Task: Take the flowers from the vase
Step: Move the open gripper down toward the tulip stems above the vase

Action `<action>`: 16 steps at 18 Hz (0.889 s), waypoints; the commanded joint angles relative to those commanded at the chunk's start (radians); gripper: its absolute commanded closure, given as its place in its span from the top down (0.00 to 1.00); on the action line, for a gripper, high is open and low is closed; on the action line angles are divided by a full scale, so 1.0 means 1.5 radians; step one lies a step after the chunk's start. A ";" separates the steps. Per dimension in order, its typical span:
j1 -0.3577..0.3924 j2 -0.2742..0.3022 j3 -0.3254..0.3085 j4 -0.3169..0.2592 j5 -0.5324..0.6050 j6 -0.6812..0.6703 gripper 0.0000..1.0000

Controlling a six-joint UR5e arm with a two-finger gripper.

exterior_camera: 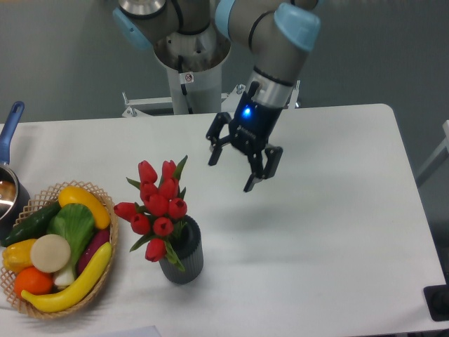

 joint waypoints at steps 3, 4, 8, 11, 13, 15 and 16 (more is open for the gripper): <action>-0.013 -0.017 0.001 0.025 -0.052 -0.021 1.00; -0.017 -0.026 0.000 0.027 -0.065 -0.019 1.00; -0.034 -0.040 0.006 0.042 -0.065 0.012 1.00; -0.055 -0.061 0.012 0.068 -0.065 0.047 1.00; -0.056 -0.064 0.017 0.076 -0.065 0.055 1.00; -0.066 -0.065 0.019 0.076 -0.066 0.059 1.00; -0.073 -0.070 0.020 0.076 -0.066 0.059 1.00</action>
